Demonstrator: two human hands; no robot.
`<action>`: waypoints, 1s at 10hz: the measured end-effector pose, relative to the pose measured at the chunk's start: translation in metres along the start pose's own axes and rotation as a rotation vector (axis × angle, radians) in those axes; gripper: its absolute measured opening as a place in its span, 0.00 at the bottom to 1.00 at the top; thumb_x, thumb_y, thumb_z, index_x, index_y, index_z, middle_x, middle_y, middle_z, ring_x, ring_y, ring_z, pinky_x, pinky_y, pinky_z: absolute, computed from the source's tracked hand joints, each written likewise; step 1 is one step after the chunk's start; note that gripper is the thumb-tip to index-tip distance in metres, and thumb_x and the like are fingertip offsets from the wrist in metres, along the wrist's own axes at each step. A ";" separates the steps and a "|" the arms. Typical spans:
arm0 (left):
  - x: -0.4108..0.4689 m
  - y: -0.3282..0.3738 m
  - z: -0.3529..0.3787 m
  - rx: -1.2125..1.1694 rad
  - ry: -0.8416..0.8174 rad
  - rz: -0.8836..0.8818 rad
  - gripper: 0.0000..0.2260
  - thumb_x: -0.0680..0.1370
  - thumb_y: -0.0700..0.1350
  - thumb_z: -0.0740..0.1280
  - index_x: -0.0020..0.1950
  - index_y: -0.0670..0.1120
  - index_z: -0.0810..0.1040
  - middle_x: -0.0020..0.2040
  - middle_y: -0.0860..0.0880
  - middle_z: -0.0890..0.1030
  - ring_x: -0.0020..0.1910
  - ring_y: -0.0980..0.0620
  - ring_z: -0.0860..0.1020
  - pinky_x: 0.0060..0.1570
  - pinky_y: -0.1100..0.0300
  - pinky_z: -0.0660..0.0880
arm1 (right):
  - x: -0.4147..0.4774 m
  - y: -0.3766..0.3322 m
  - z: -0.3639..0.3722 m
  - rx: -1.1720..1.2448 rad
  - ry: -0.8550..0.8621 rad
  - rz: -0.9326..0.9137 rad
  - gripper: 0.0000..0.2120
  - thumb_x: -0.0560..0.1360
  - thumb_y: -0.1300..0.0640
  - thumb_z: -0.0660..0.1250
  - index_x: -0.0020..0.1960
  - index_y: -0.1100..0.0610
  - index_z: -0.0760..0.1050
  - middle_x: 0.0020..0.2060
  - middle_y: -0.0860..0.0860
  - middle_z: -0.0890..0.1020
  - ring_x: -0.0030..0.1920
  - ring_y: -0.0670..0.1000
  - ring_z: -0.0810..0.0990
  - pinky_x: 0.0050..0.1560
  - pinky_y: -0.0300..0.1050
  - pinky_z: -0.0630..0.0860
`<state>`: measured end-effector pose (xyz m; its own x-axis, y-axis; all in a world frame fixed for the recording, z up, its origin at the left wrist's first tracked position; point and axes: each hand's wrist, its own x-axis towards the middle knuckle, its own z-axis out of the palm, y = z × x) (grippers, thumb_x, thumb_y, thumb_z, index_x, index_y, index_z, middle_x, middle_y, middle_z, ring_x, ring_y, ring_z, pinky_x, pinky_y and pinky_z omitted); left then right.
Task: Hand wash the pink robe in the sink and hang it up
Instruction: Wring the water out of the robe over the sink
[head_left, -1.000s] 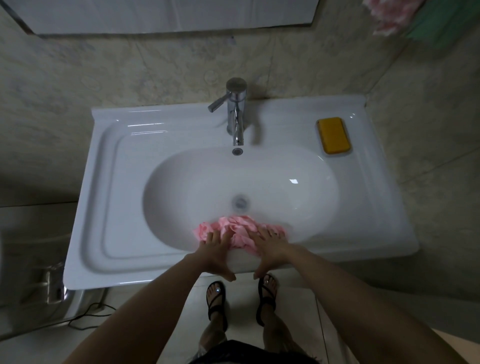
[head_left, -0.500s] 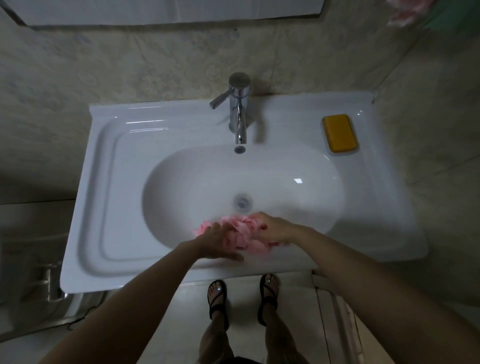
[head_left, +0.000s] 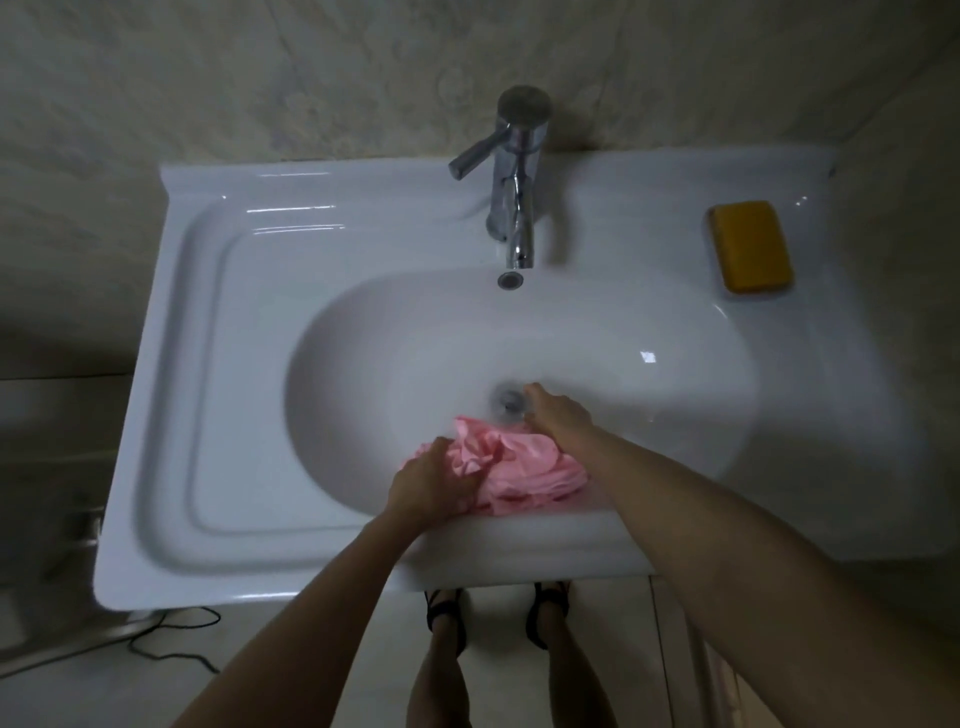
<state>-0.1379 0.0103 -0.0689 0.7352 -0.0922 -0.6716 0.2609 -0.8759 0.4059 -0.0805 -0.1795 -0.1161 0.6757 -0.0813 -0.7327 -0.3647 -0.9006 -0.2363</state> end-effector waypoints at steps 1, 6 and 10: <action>-0.002 -0.001 0.000 -0.027 0.003 0.030 0.27 0.74 0.62 0.65 0.66 0.46 0.69 0.61 0.43 0.78 0.59 0.42 0.76 0.55 0.55 0.71 | 0.004 0.000 0.002 0.054 0.022 -0.018 0.19 0.79 0.54 0.59 0.70 0.50 0.64 0.61 0.60 0.76 0.59 0.60 0.76 0.55 0.48 0.71; -0.008 -0.001 0.003 0.018 0.049 0.101 0.24 0.75 0.56 0.66 0.65 0.45 0.69 0.59 0.42 0.77 0.56 0.41 0.76 0.51 0.55 0.72 | 0.007 -0.004 0.010 0.193 0.135 0.026 0.15 0.78 0.56 0.61 0.62 0.60 0.76 0.60 0.60 0.78 0.59 0.58 0.77 0.37 0.29 0.74; -0.009 0.001 0.003 -0.005 0.061 0.111 0.24 0.74 0.56 0.66 0.66 0.46 0.69 0.60 0.43 0.76 0.57 0.43 0.75 0.53 0.56 0.71 | 0.016 0.006 0.018 0.027 0.225 -0.066 0.16 0.79 0.53 0.61 0.66 0.55 0.68 0.57 0.60 0.79 0.55 0.59 0.79 0.46 0.40 0.72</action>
<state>-0.1457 0.0086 -0.0645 0.7963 -0.1591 -0.5836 0.1791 -0.8595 0.4787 -0.0830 -0.1782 -0.1407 0.8233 -0.1188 -0.5551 -0.3301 -0.8958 -0.2977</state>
